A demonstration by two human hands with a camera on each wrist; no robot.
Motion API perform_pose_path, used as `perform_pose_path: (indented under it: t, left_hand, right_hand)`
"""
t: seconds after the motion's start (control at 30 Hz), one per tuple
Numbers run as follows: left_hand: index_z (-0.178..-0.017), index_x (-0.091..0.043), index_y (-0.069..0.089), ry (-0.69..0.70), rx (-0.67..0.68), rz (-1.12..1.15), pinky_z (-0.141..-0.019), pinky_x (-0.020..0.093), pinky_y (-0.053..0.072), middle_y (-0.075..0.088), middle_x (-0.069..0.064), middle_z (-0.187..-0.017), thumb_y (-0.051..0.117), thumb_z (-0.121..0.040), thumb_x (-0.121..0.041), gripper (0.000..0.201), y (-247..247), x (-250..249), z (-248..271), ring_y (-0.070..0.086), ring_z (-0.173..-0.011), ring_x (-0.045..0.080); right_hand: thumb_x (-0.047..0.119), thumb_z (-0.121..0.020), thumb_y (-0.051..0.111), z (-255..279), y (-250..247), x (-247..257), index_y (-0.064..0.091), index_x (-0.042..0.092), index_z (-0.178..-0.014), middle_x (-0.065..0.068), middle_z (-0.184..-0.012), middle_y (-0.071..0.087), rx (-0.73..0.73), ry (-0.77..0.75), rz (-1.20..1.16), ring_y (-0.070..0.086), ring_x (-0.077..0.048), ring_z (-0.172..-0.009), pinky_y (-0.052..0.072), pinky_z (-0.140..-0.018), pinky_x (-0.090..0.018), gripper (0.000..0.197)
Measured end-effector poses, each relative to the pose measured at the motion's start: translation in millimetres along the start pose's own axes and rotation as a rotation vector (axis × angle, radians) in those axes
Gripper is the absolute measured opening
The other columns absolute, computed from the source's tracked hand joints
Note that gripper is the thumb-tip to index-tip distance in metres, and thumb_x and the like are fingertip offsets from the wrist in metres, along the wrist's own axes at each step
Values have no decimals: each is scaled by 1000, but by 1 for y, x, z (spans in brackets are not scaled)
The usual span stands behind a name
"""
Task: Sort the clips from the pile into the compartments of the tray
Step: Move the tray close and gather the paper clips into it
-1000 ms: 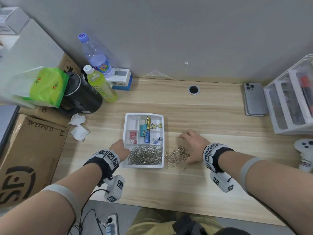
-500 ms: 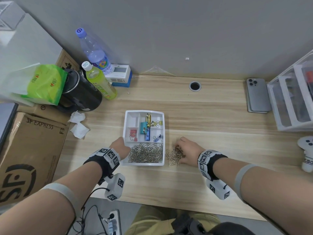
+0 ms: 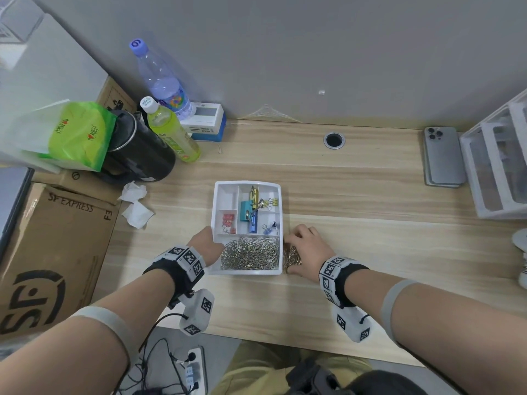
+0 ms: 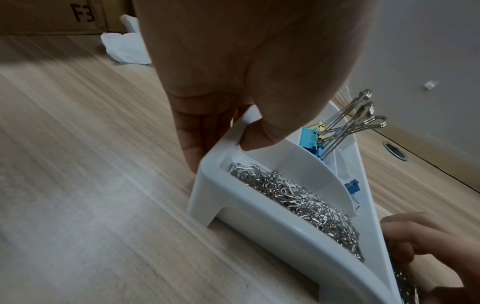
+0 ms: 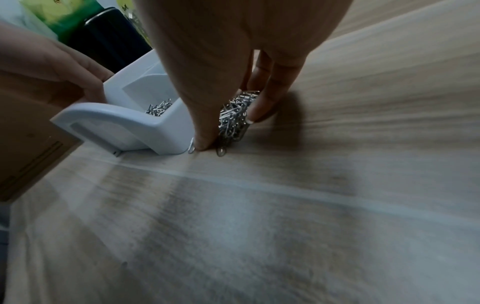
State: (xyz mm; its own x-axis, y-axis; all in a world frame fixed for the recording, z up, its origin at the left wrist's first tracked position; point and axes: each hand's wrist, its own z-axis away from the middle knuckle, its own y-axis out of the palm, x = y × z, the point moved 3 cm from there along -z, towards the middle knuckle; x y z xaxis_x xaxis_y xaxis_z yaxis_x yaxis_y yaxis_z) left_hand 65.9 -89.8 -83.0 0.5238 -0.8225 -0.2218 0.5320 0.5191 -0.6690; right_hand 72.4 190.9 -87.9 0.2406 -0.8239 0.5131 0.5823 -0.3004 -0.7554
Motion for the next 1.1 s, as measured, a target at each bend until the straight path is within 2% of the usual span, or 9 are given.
perform_pose_path:
  t: [0.07, 0.2, 0.43, 0.53, 0.63, 0.8, 0.97, 1.1]
  left_hand:
    - [-114, -8, 50, 3, -2, 12, -76, 38, 53, 62, 11, -102, 52, -86, -18, 29, 0, 1, 0, 62, -92, 27]
    - [-111, -6, 48, 5, -7, 8, -72, 34, 47, 60, 12, -104, 52, -89, -16, 24, 3, -1, 2, 61, -95, 29]
    - [-113, -5, 48, 7, -8, 9, -72, 35, 47, 60, 13, -105, 52, -90, -16, 26, 1, -2, 5, 61, -96, 30]
    - [-114, -6, 49, 7, -4, 8, -74, 36, 49, 61, 13, -106, 53, -89, -16, 28, 0, -3, 5, 61, -96, 30]
    - [-115, -8, 50, 2, 0, 17, -80, 40, 54, 63, 13, -106, 53, -87, -17, 29, -2, -5, 7, 63, -95, 29]
    - [-114, -9, 51, 5, 4, 21, -79, 39, 54, 63, 11, -106, 53, -87, -19, 29, -2, -4, 7, 63, -94, 28]
    - [-113, -9, 51, 0, 10, 23, -78, 40, 54, 63, 12, -103, 54, -87, -18, 28, -4, -7, 10, 63, -92, 28]
    - [-113, -11, 53, 0, 26, 28, -78, 41, 57, 65, 11, -101, 53, -82, -21, 33, -5, -6, 9, 65, -89, 26]
  right_hand:
    - [43, -75, 79, 0, 1, 1, 55, 23, -128, 0, -123, 43, -8, -2, -14, 37, -21, -113, 41, -100, -38, 61]
    - [35, -82, 73, 1, 5, 1, 61, 23, -118, 2, -117, 45, -20, 17, -53, 38, -19, -110, 42, -97, -37, 40]
    - [20, -81, 72, -1, 8, 4, 64, 17, -103, 0, -107, 50, -26, 57, -151, 43, -19, -102, 41, -93, -35, 24]
    - [10, -79, 66, -3, 6, 4, 65, 15, -94, -1, -102, 54, -25, 79, -193, 47, -21, -99, 43, -90, -36, 16]
    - [4, -78, 60, -3, 4, 5, 66, 13, -89, -5, -98, 59, -53, 84, -208, 52, -24, -96, 44, -86, -35, 15]
    - [2, -78, 60, -4, 1, 5, 70, 12, -85, -5, -95, 65, -78, 94, -229, 56, -23, -90, 46, -82, -33, 16]
    - [1, -77, 60, -3, -7, -2, 74, 14, -83, 1, -89, 70, -51, 147, -269, 56, -12, -77, 46, -74, -22, 20]
    - [2, -74, 65, -3, -14, -7, 75, 17, -76, 3, -82, 72, -38, 185, -328, 65, -14, -76, 52, -74, -21, 18]
